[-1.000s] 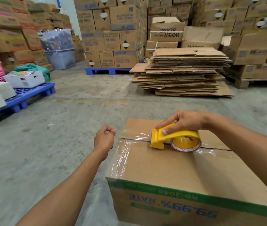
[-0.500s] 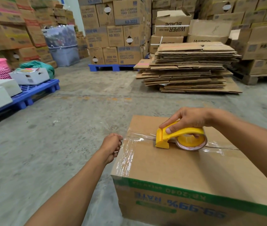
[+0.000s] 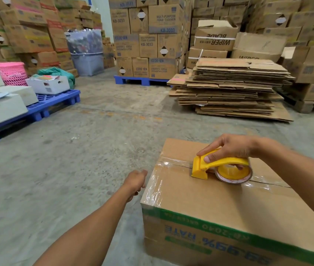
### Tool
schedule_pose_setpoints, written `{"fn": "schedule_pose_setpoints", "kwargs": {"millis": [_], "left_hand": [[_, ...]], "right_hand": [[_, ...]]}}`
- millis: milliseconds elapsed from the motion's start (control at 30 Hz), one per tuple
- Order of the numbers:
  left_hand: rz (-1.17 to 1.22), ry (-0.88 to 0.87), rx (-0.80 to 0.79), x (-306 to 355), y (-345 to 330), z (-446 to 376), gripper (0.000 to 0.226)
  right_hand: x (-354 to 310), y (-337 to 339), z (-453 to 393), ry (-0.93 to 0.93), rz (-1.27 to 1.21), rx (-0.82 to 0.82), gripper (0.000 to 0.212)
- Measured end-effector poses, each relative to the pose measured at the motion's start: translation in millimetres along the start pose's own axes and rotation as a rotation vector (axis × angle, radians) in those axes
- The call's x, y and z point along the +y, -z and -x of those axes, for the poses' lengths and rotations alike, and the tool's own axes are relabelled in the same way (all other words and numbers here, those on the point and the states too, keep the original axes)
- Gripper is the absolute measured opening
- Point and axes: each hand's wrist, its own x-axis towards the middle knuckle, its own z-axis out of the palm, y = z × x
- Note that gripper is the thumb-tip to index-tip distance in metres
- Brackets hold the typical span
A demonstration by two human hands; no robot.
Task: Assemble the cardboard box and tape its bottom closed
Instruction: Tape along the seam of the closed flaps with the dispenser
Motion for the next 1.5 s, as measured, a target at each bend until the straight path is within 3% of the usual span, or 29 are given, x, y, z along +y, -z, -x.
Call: {"fn": "schedule_pose_setpoints", "kwargs": {"millis": [67,133,200,267,333,500,833,1067,1300,1433,1500], "left_hand": [[0.033,-0.114,0.151,12,4,4,0.034],[0.001,-0.296,0.205,37,4,17,0.043],[-0.158,-0.503,0.153,60,-4,33,0.051],[-0.469,-0.704,0.061,74,-17,44,0.056],[-0.737,-0.794,-0.051,79,-33,54,0.059],[-1.093,-0.717,-0.092,68,-59,61,0.062],[-1.156,-0.721,-0.051,63,-62,57,0.062],[-1.143,-0.705,-0.06,66,-60,55,0.067],[-1.159,-0.682,-0.054,69,-61,54,0.067],[-1.172,-0.631,-0.082,76,-62,54,0.089],[-1.2,-0.581,-0.06,83,-73,61,0.086]], "right_hand": [[-1,0,0,-0.007,0.01,0.011,0.036],[-1,-1,0,-0.013,0.018,0.014,0.035],[-1,0,1,-0.024,0.016,0.011,0.036],[-3,0,2,-0.03,0.015,0.011,0.036],[-4,0,3,-0.029,0.018,0.011,0.036],[-4,1,0,-0.023,0.014,-0.019,0.037],[0,10,-1,-0.043,-0.177,-0.301,0.055],[17,22,6,-0.01,-0.193,-0.3,0.051],[104,64,87,-0.167,-0.235,-0.304,0.059],[115,62,101,-0.14,-0.19,-0.233,0.051],[113,61,95,-0.126,-0.147,-0.209,0.047]]}}
